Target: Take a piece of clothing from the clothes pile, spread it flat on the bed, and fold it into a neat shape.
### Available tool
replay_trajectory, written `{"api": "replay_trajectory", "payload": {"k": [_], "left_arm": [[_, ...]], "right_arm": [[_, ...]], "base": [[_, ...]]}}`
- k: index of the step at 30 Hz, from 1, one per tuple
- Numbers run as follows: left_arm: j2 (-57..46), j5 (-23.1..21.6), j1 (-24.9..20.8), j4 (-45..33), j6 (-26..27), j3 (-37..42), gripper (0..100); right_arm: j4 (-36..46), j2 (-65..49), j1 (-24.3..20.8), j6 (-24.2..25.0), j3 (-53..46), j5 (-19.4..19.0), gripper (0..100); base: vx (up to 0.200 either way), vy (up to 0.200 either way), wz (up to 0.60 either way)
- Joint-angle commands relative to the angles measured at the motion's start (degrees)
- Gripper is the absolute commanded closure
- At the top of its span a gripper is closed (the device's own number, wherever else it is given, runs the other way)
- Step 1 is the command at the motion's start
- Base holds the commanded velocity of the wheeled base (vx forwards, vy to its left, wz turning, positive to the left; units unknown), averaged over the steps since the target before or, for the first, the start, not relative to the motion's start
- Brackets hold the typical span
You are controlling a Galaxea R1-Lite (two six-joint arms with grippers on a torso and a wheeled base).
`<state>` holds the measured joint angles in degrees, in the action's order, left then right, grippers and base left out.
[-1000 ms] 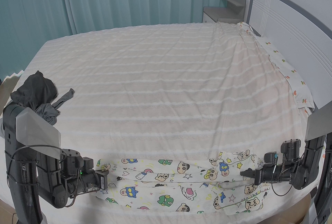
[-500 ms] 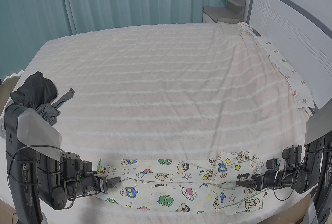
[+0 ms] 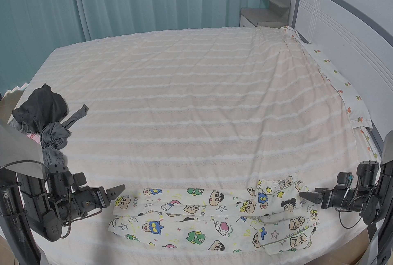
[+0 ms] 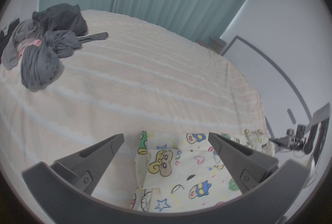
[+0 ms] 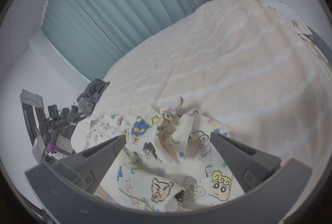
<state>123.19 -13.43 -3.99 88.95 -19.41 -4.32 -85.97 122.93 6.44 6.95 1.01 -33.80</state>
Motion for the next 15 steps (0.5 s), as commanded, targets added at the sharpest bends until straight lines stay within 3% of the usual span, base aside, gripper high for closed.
{"api": "replay_trajectory", "payload": {"k": [1,4,8,15], "left_arm": [[-4.27,-0.89,1.26,0.34,-4.15,0.18,0],[-4.27,-2.12,0.82,0.34,-8.37,0.27,0],[-4.53,-2.21,0.47,0.34,-15.31,1.06,0],[-4.27,-4.14,0.38,0.34,-20.41,3.88,0]], "right_arm": [[-0.08,-7.97,-0.81,3.16,-0.57,-0.03,0],[0.27,-10.61,-6.17,8.43,1.45,0.49,0],[2.12,-9.64,-13.56,13.71,5.49,5.24,0],[9.42,-8.94,-20.32,18.63,12.87,7.26,0]], "base": [[0.000,0.000,0.00],[0.000,0.000,0.00],[0.000,0.000,0.00],[0.000,0.000,0.00]]}}
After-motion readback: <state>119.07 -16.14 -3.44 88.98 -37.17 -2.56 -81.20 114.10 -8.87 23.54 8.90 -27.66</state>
